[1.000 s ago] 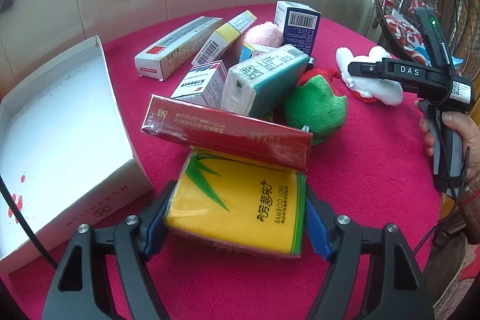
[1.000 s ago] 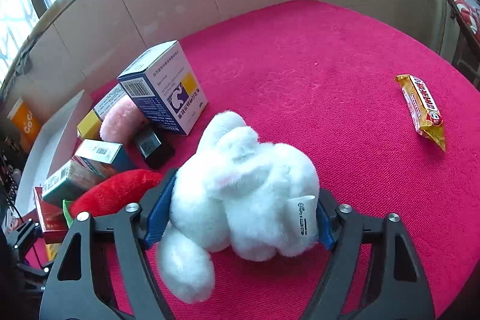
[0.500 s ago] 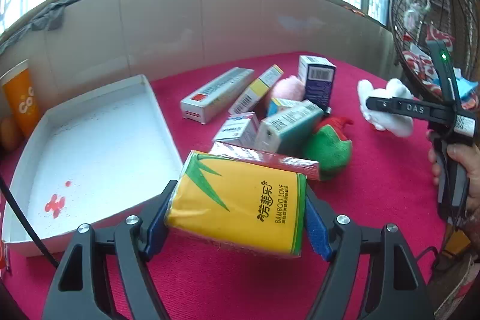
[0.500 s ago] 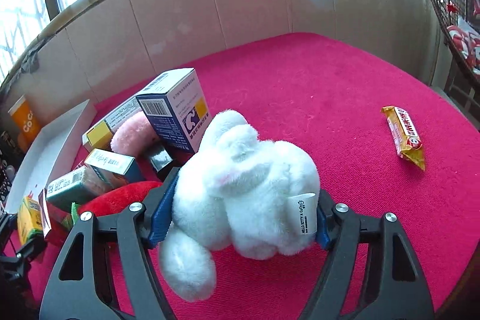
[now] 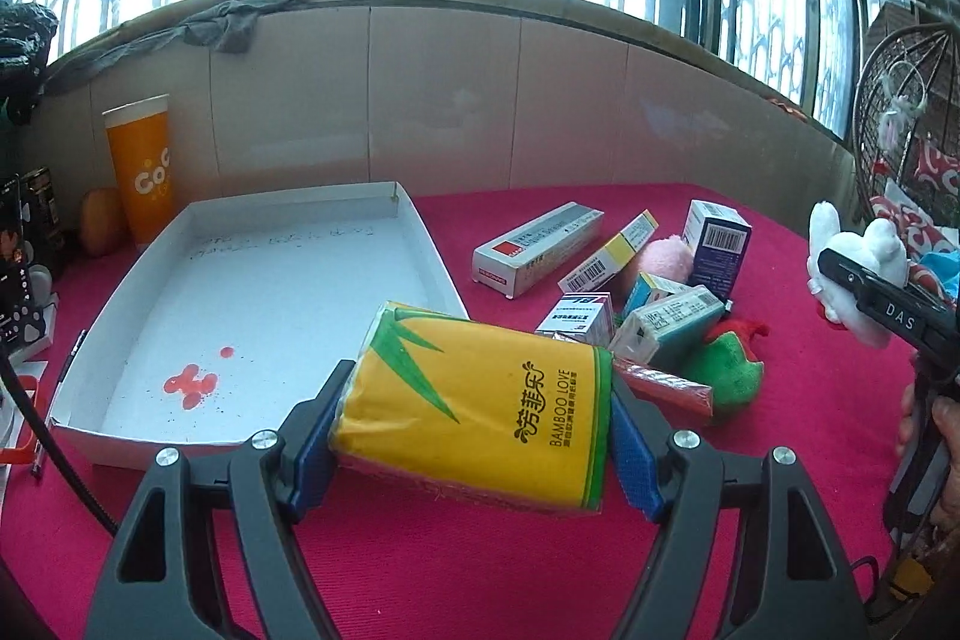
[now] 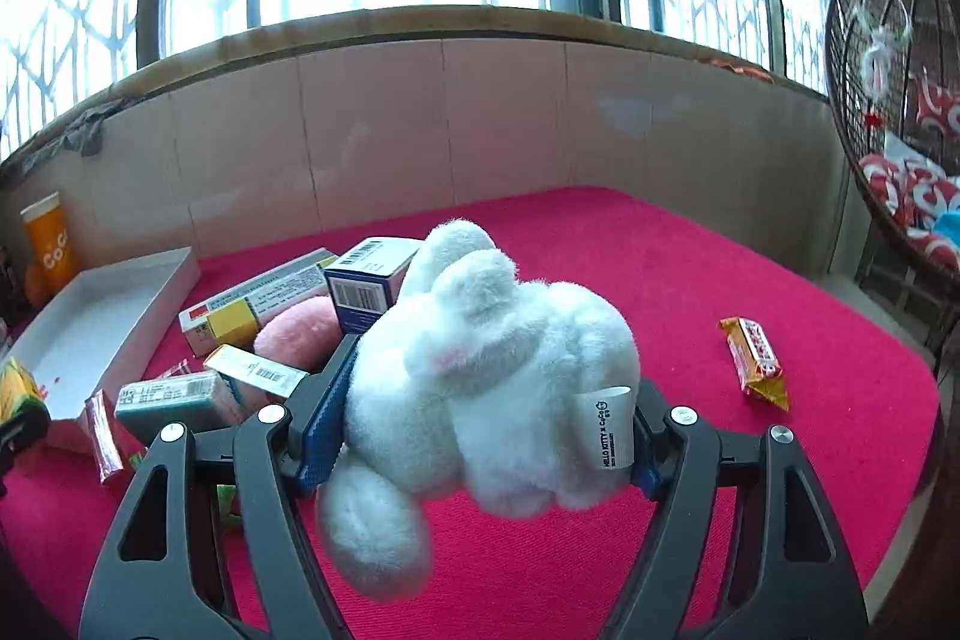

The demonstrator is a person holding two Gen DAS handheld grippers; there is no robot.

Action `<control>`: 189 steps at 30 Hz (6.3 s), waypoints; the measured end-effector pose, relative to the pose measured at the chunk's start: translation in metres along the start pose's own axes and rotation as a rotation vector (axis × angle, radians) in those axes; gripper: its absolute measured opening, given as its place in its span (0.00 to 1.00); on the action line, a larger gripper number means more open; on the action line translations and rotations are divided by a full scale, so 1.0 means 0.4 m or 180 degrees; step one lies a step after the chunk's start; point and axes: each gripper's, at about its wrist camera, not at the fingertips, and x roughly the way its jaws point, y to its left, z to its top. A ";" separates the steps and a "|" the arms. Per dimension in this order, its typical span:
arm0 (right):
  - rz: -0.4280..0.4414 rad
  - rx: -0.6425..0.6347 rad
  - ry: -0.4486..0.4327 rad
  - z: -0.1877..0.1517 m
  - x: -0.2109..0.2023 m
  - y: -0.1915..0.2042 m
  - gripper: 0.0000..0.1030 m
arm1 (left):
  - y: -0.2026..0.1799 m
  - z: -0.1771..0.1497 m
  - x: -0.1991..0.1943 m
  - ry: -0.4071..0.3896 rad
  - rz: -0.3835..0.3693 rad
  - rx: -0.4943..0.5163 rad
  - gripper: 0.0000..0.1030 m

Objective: Organize objects
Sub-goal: 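Carry the tissue pack with the left tool while the right tool carries the bunny toward the white tray, then release the tissue pack into the tray with the left tool while the right tool releases the bunny there, then withdraw both open tools from the tray back toward the pile, then grasp the red cigarette pack with the left tool while the right tool grasps the yellow snack bar, then carry the cigarette pack with the left tool while the right tool carries the snack bar to the tray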

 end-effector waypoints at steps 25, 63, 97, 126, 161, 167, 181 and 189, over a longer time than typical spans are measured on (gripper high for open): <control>0.0822 -0.0854 0.0043 -0.048 -0.028 0.331 0.72 | 0.199 -0.009 -0.052 -0.0160 0.0617 -0.0463 0.74; 0.1637 -0.1048 0.0328 0.013 0.012 0.621 0.73 | 0.366 0.026 -0.049 -0.0040 0.0819 -0.0696 0.74; 0.1550 -0.0843 0.0868 0.071 0.227 0.763 0.75 | 0.437 0.170 0.204 0.0500 0.0813 -0.0791 0.75; 0.1333 -0.0597 0.0248 0.036 0.009 0.455 1.00 | 0.211 0.067 0.004 -0.0225 0.0467 -0.0761 1.00; -0.0830 0.0665 0.1424 0.029 0.213 -0.432 1.00 | -0.092 -0.031 0.183 0.1182 0.0022 -0.0097 0.76; -0.0819 0.0510 0.1525 0.033 0.257 -0.417 0.87 | -0.097 -0.032 0.178 0.1156 0.0000 -0.0058 0.62; -0.0561 0.0308 0.1180 0.049 0.197 -0.366 0.19 | -0.089 -0.025 0.169 0.1037 -0.0096 -0.0113 0.53; -0.0511 0.0451 0.0957 0.055 0.167 -0.375 0.19 | -0.125 -0.014 0.116 0.0691 -0.0096 0.0140 0.53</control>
